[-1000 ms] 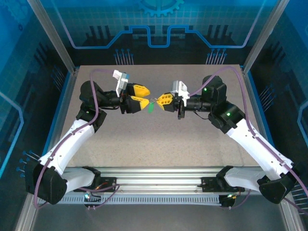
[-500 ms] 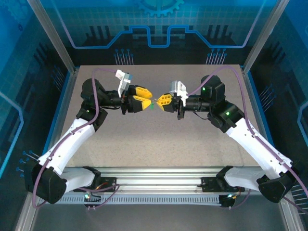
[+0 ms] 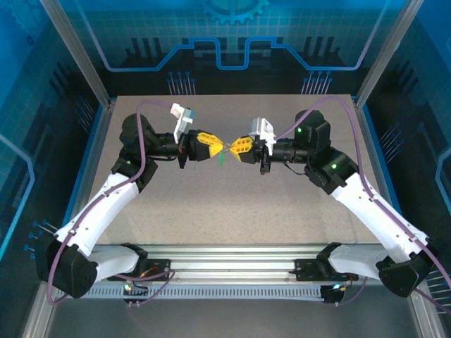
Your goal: Remove the keys from the keyring
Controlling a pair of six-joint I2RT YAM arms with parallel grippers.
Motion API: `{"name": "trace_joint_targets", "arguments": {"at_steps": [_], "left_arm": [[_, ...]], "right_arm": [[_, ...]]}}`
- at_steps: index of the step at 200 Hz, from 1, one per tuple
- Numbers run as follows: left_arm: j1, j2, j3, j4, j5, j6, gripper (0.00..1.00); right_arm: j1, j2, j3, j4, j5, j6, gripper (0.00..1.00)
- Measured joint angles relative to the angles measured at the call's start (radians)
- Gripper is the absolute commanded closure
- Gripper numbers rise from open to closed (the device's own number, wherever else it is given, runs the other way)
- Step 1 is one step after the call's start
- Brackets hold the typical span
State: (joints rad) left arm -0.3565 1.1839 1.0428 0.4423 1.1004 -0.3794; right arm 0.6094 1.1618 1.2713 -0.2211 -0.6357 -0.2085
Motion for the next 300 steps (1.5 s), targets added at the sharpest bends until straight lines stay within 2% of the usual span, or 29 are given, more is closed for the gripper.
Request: {"name": "trace_joint_targets", "arguments": {"at_steps": [27,54,81,109,138,146,161,169,174,195,255,300], "left_arm": [[-0.004,0.000,-0.021,0.114,-0.014,-0.089,1.00],[-0.010,0.002,-0.053,0.220,-0.034,-0.185,1.00],[-0.012,0.003,-0.072,0.296,-0.043,-0.261,1.00],[-0.012,0.009,-0.093,0.395,-0.063,-0.347,1.00],[-0.012,0.009,-0.094,0.429,-0.094,-0.375,1.00],[-0.012,0.008,-0.098,0.428,-0.102,-0.375,0.99],[-0.012,0.003,-0.104,0.421,-0.113,-0.370,0.72],[-0.012,0.000,-0.107,0.416,-0.124,-0.358,0.61],[-0.012,-0.003,-0.109,0.413,-0.132,-0.357,0.58],[-0.002,-0.026,-0.116,0.391,-0.155,-0.340,0.53],[0.014,-0.075,-0.109,0.232,-0.170,-0.216,0.49],[0.013,-0.074,-0.072,0.099,-0.161,-0.124,0.50]], "right_arm": [[0.001,-0.049,-0.079,0.113,0.018,0.010,1.00],[0.034,-0.119,-0.184,0.215,0.103,-0.007,1.00],[0.110,-0.167,-0.269,0.315,0.240,-0.064,1.00],[0.240,-0.173,-0.289,0.352,0.448,-0.175,1.00],[0.256,-0.173,-0.289,0.371,0.533,-0.216,1.00],[0.253,-0.172,-0.288,0.370,0.536,-0.215,1.00],[0.238,-0.171,-0.283,0.354,0.529,-0.207,1.00],[0.225,-0.170,-0.276,0.341,0.520,-0.203,1.00],[0.217,-0.170,-0.269,0.328,0.515,-0.200,1.00],[0.185,-0.170,-0.237,0.270,0.486,-0.192,1.00],[0.114,-0.159,-0.147,0.103,0.364,-0.169,1.00],[0.096,-0.093,-0.050,-0.016,0.276,-0.147,1.00]]}}
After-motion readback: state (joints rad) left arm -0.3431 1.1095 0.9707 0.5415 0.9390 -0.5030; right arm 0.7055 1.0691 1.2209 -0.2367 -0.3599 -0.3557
